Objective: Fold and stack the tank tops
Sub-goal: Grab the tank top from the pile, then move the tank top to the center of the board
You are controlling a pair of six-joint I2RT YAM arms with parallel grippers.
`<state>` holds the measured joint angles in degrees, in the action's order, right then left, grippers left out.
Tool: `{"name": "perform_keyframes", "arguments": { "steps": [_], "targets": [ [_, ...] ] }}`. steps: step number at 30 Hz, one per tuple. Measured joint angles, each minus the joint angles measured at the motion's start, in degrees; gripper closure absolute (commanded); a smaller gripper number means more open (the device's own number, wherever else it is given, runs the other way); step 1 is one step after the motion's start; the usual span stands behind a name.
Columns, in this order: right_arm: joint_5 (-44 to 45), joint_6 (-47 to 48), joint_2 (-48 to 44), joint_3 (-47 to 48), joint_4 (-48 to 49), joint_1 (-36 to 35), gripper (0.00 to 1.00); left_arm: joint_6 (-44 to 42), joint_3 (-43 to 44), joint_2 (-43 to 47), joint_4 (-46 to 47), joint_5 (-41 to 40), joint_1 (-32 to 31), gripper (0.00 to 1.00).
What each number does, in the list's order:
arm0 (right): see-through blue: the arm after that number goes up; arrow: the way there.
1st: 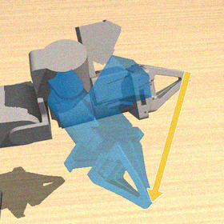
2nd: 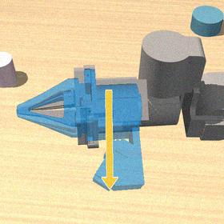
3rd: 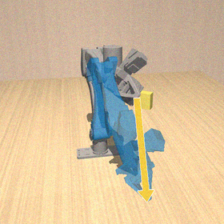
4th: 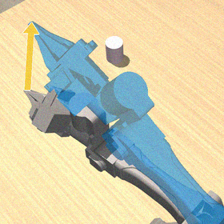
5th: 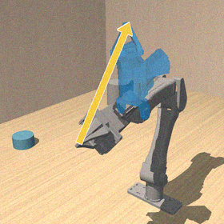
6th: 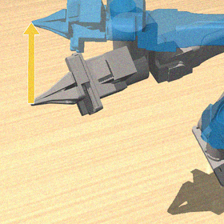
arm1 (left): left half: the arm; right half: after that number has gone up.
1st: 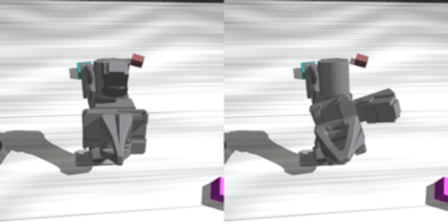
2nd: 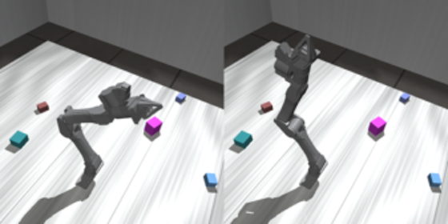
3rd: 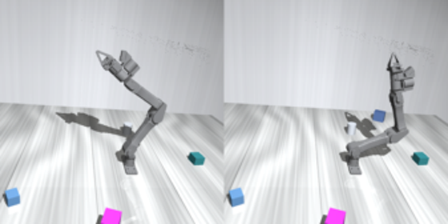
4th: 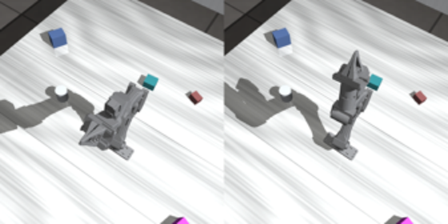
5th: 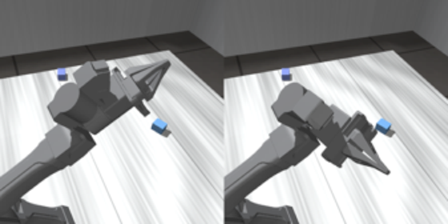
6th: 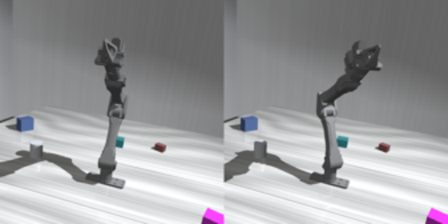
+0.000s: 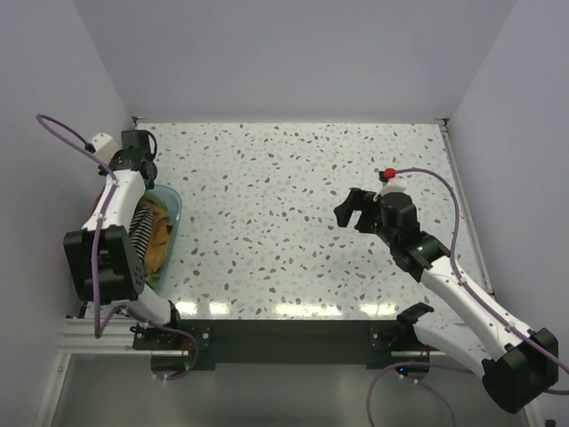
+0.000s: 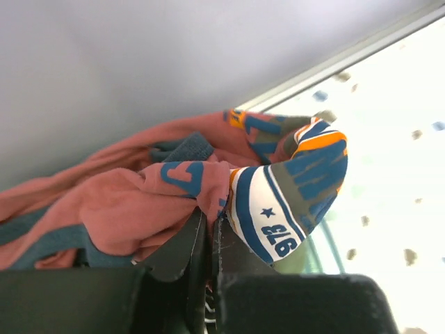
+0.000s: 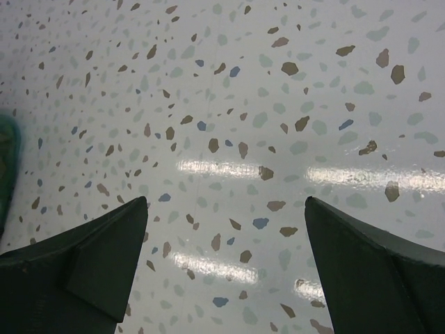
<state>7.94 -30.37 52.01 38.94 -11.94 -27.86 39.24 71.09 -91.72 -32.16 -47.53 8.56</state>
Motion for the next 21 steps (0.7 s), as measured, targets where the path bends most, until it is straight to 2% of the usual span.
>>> {"name": "perform_keyframes", "arguments": {
  "steps": [6, 9, 16, 21],
  "targets": [
    [-1.5, 0.5, 1.1, 1.0, 0.0, 0.0, 0.01, -7.4, 5.2, 9.5, 3.3, 6.5, -0.2, 1.0],
    [-2.2, 0.6, 1.9, 2.0, 0.4, 0.0, 0.01, -11.1, 14.4, 11.6, 4.4, 8.1, -3.1, 1.0],
    [-3.1, 0.7, 3.9, 4.9, 2.2, 0.0, 0.01, -21.1, 39.7, 9.3, 6.5, 7.9, -21.6, 1.0],
    [0.7, 0.7, 4.3, 7.7, 1.4, 0.0, 0.01, -24.3, 47.5, 7.5, 8.3, 11.4, -33.1, 1.0]
  ]
}}
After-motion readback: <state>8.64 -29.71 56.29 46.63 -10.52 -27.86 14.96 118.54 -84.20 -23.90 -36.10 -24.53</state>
